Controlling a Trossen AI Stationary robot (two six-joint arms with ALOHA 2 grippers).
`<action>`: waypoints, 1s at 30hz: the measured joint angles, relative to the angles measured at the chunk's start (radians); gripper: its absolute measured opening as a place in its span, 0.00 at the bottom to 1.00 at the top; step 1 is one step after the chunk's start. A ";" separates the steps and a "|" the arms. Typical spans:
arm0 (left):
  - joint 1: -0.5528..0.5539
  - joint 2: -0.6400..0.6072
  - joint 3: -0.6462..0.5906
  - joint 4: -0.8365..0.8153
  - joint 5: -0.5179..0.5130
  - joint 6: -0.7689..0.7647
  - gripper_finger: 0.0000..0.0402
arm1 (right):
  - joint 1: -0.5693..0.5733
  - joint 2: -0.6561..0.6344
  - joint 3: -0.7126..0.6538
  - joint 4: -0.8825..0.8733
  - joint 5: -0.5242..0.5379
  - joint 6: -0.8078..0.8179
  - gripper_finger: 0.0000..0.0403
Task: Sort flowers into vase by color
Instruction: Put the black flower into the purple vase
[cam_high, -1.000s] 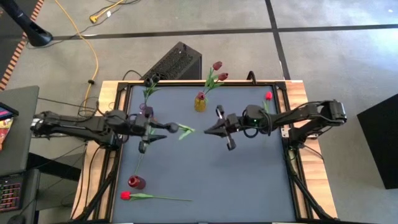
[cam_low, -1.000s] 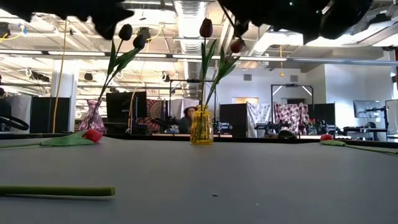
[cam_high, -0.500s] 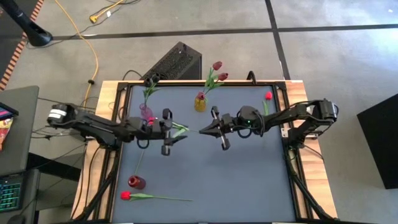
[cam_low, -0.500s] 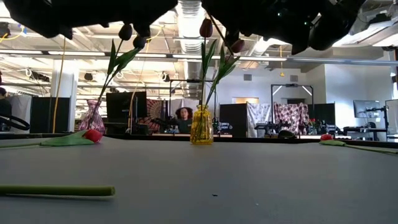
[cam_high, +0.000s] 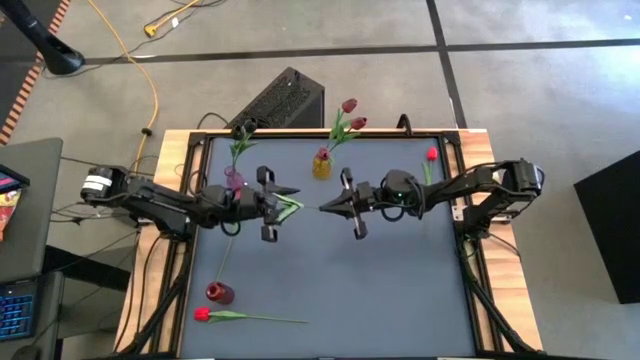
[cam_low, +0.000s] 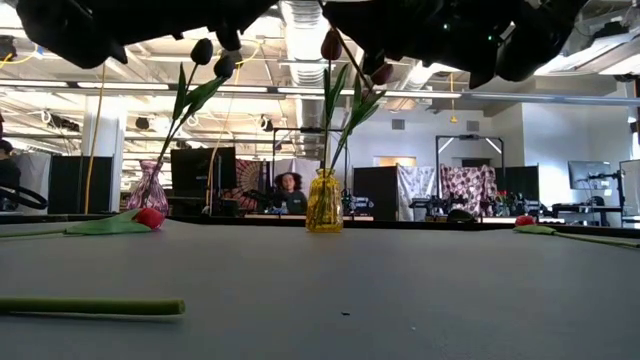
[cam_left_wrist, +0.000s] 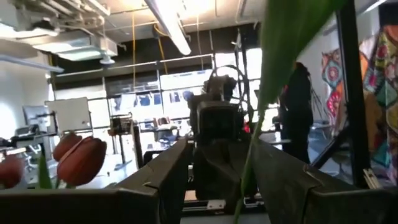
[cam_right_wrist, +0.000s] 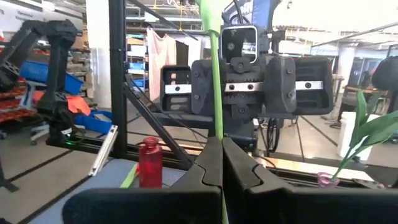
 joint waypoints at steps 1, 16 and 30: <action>0.001 0.000 0.010 -0.007 0.003 -0.013 0.41 | -0.001 0.000 0.000 0.000 0.010 -0.004 0.05; 0.001 0.000 0.159 -0.288 0.053 0.027 0.41 | -0.013 0.000 0.000 -0.004 0.054 -0.004 0.05; 0.001 0.000 0.159 -0.287 0.009 0.068 0.41 | -0.026 0.000 0.000 0.005 0.054 -0.007 0.05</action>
